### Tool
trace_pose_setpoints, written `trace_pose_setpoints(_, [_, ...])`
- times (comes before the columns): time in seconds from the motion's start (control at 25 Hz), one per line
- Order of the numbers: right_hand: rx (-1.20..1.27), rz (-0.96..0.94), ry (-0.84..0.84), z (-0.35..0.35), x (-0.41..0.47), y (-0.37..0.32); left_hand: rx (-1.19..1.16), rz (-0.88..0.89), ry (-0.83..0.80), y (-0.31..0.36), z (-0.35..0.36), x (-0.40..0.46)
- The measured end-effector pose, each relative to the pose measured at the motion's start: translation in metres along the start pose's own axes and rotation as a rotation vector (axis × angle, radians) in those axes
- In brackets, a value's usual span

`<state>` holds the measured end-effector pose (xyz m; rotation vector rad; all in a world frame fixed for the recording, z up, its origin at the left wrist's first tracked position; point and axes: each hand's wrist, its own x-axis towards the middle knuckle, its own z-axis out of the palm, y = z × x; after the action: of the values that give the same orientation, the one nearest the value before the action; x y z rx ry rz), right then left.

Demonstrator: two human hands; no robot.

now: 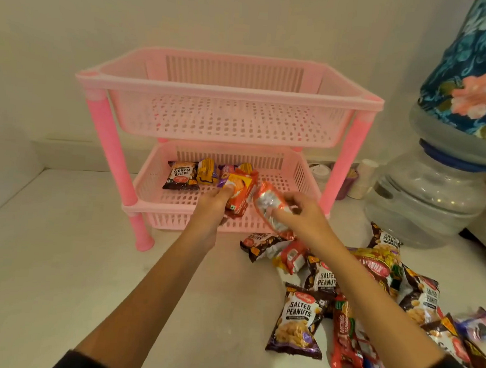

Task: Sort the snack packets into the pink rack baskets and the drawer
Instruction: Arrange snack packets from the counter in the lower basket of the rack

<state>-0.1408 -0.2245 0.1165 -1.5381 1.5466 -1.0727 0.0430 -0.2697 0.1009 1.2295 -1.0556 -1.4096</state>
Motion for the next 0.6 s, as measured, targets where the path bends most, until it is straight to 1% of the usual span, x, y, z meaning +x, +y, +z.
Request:
trace_pose_setpoints(0.12, [0.012, 0.176, 0.167, -0.007, 0.087, 0.004, 0.043, -0.083, -0.001, 0.015, 0.018, 0.078])
trace_pose_setpoints(0.2, [0.062, 0.249, 0.240, -0.009, 0.126, 0.010, 0.142, -0.105, -0.037, 0.019, 0.033, 0.108])
trace_pose_setpoints(0.28, [0.083, 0.295, 0.281, -0.006, 0.143, 0.014, 0.306, -0.060, -0.051, 0.017, 0.048, 0.120])
trace_pose_setpoints(0.36, [-0.045, 0.331, 0.238, 0.002, 0.154, 0.023, 0.585, 0.040, -0.061, 0.012, 0.060, 0.130])
trace_pose_setpoints(0.44, [-0.289, 0.358, 0.172, 0.008, 0.172, 0.038, 0.790, 0.138, -0.081, 0.002, 0.076, 0.149])
trace_pose_setpoints(0.52, [-0.502, 0.315, 0.167, 0.012, 0.185, 0.047, 0.880, 0.215, -0.087, -0.008, 0.087, 0.163])
trace_pose_setpoints(0.6, [-0.608, 0.260, 0.156, 0.016, 0.189, 0.055, 0.922, 0.332, -0.073, -0.015, 0.097, 0.173])
